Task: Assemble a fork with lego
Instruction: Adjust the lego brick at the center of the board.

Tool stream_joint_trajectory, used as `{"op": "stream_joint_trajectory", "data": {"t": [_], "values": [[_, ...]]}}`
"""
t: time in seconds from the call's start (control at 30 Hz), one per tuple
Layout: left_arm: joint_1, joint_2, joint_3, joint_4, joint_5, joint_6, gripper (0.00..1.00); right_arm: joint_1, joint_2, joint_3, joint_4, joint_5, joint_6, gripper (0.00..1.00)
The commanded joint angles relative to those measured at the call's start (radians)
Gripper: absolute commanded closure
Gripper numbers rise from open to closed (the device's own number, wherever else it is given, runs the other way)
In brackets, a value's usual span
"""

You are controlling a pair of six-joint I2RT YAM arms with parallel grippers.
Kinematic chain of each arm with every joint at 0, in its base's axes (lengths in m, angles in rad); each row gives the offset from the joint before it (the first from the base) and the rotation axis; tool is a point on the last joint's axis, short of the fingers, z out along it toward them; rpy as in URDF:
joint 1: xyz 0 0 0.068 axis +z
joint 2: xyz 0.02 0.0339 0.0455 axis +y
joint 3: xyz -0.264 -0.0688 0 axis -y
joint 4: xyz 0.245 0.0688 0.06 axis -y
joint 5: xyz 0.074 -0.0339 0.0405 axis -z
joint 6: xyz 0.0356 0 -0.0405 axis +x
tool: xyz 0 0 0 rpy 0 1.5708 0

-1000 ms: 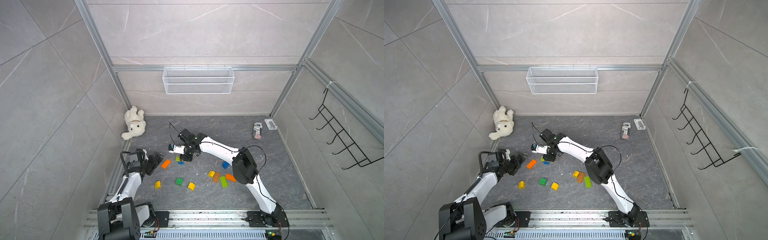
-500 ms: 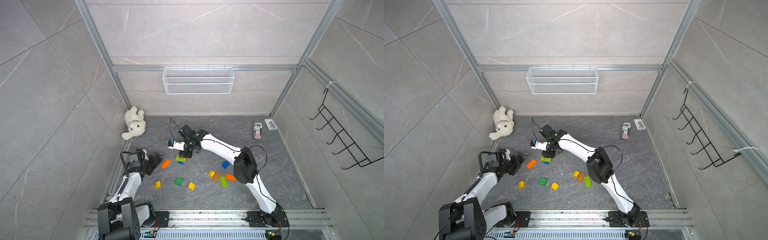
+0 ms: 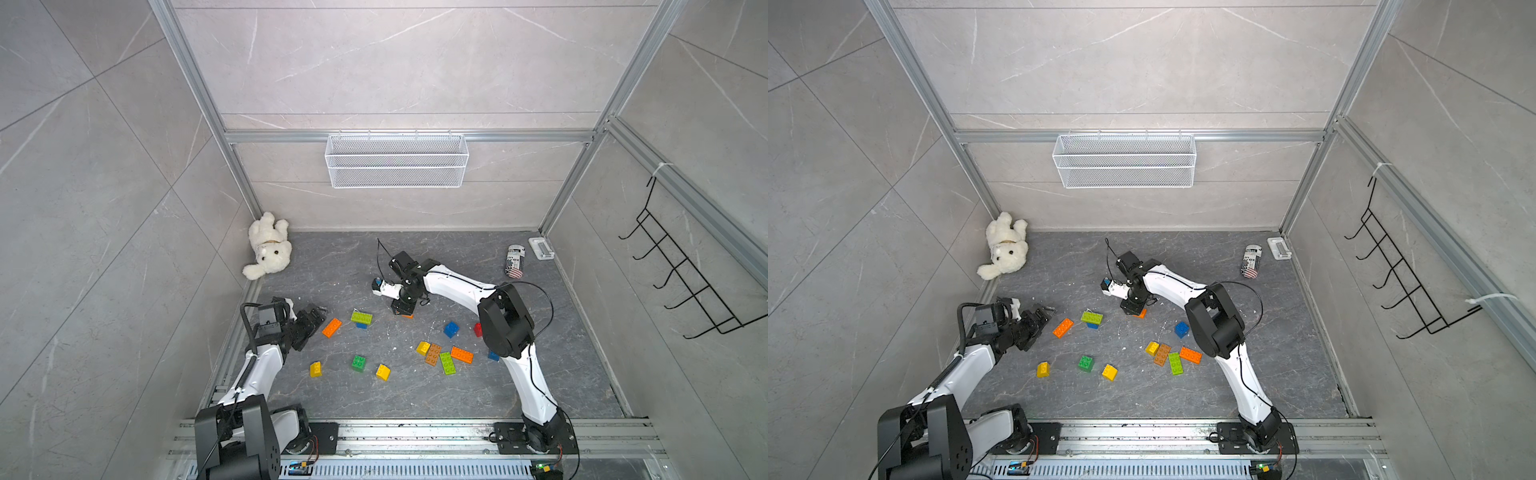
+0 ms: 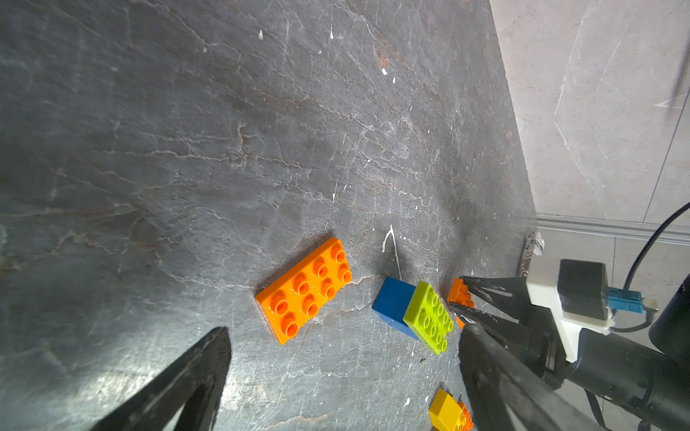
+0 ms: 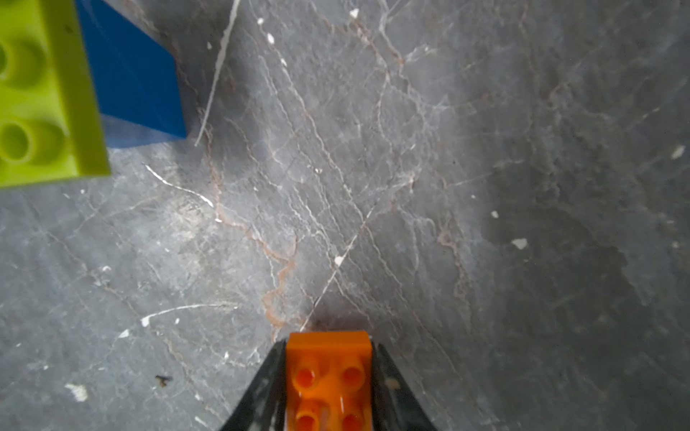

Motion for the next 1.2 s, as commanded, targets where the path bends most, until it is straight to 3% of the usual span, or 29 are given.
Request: {"op": "stream_joint_trajectory", "data": {"t": [0.0,0.3,0.9,1.17], "values": [[0.001,-0.009,0.032,0.003,-0.016,0.011,0.02,0.014,0.046,0.046,-0.05,0.005,-0.01,0.6],[0.001,0.011,0.035,0.013,-0.018,0.017,0.02,0.022,0.078,0.13,-0.162,0.069,0.004,0.48],[0.001,0.008,0.029,0.016,-0.023,0.016,0.02,0.041,0.177,0.305,-0.336,0.067,0.005,0.55],[0.001,0.013,0.026,0.017,-0.024,0.017,0.02,0.041,0.193,0.311,-0.328,0.078,0.003,0.55]]}}
